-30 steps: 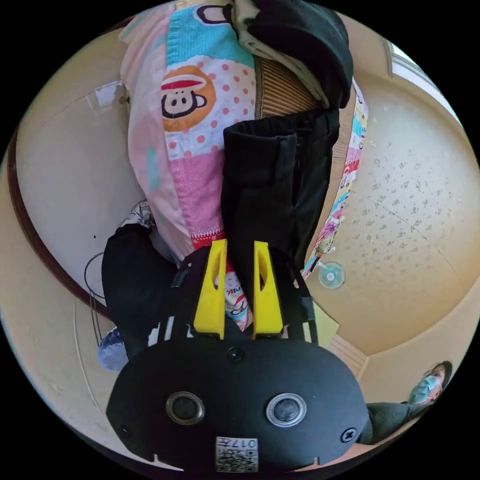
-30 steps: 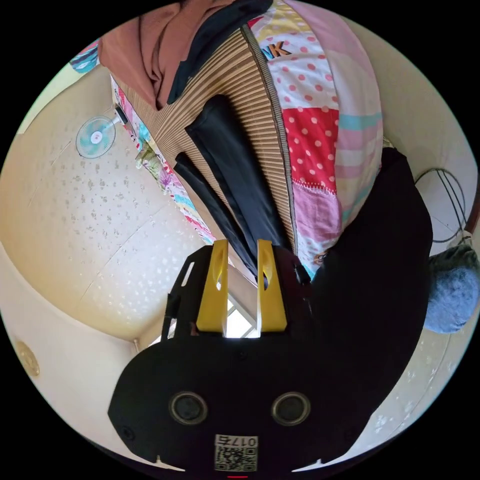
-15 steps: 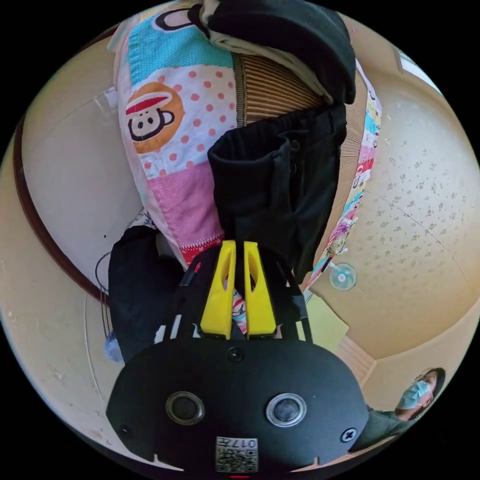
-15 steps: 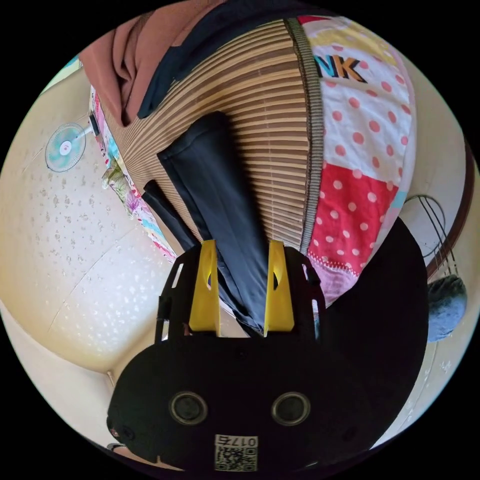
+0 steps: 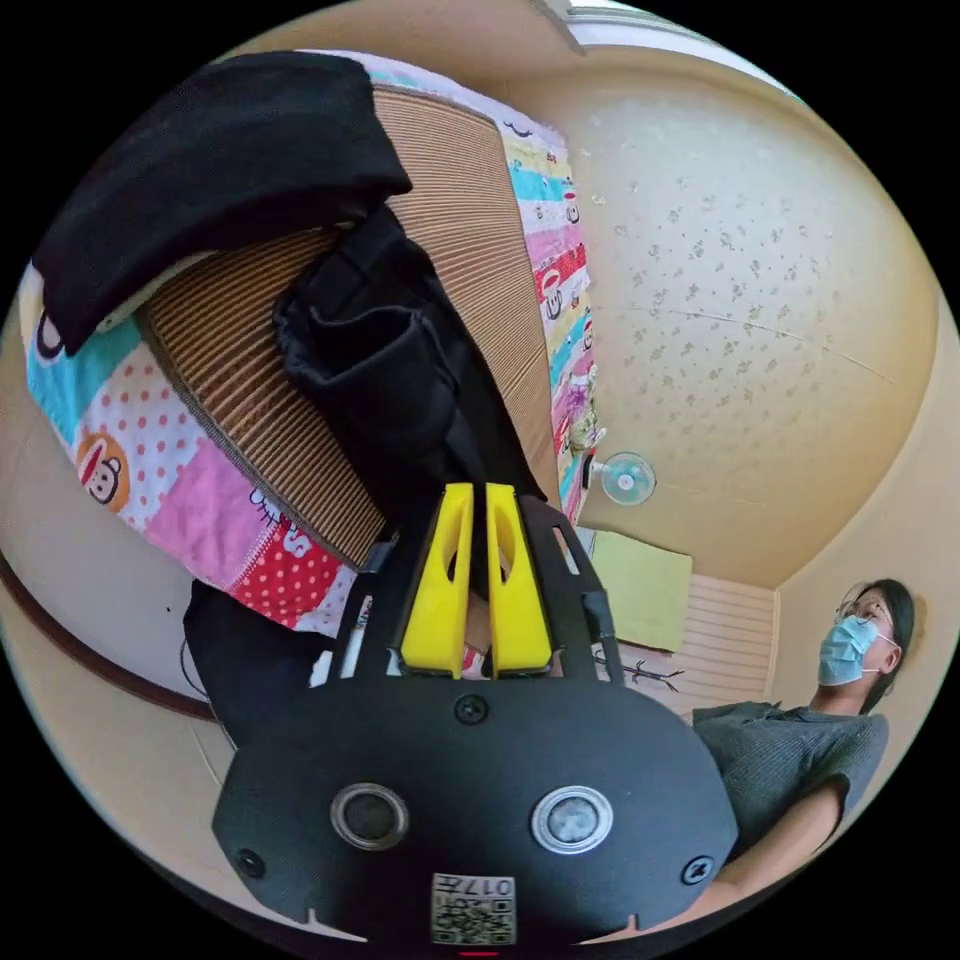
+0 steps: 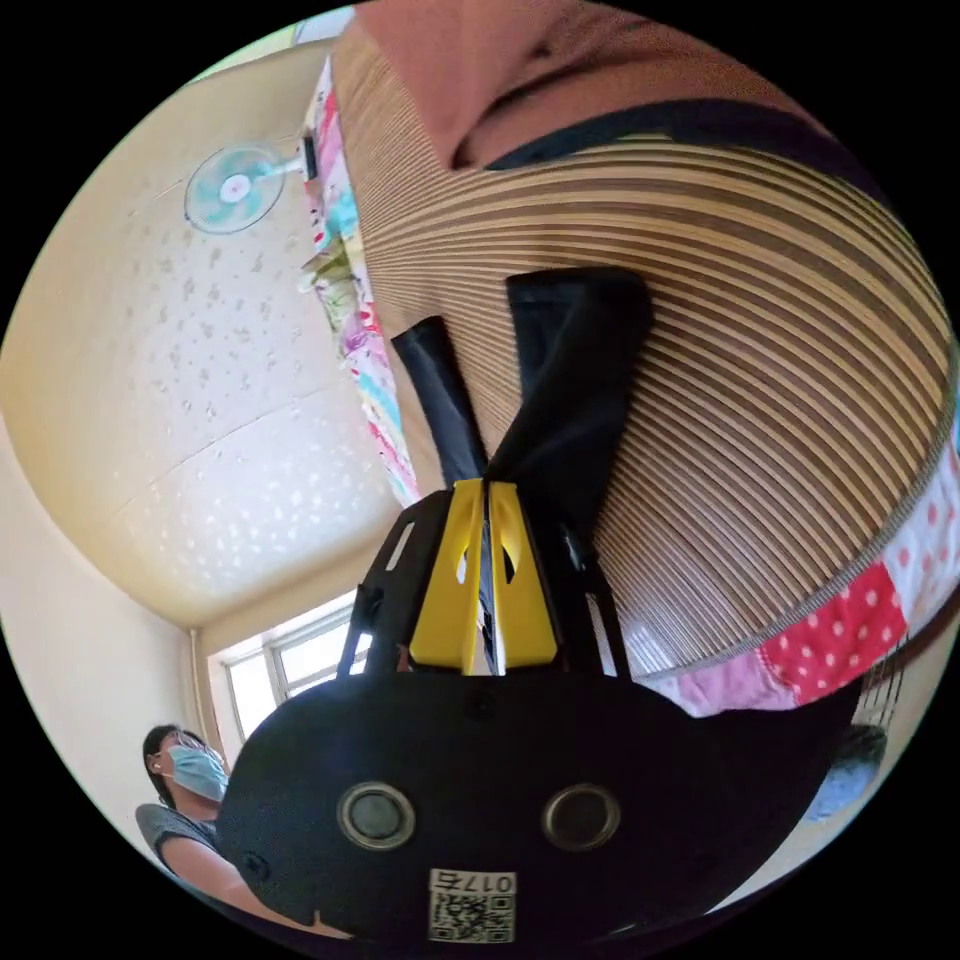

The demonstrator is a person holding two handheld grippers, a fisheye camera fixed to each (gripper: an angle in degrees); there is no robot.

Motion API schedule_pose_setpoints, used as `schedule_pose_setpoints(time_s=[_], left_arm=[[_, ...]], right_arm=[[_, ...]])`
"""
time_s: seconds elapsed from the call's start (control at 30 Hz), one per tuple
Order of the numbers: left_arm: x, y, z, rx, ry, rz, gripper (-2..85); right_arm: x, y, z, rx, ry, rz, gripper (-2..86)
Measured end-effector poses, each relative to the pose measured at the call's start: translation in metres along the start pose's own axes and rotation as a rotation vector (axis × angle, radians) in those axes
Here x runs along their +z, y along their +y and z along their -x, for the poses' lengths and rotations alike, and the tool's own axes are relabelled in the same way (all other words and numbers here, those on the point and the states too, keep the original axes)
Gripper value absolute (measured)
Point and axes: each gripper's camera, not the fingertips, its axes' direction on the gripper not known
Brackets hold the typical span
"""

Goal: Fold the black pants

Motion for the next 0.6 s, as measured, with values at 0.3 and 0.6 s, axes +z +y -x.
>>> schedule_pose_setpoints(time_s=[0.3,0.6], left_arm=[[0.098,-0.16,-0.076,0.046,-0.203,-0.176,3.4],[0.326,-0.139,-0.084,0.301,-0.615,0.318,0.9]], right_arm=[[0.157,-0.094,0.182,-0.26,0.047,0.039,0.2],[0.334,-0.066,0.18,-0.559,0.881,0.539,0.2]])
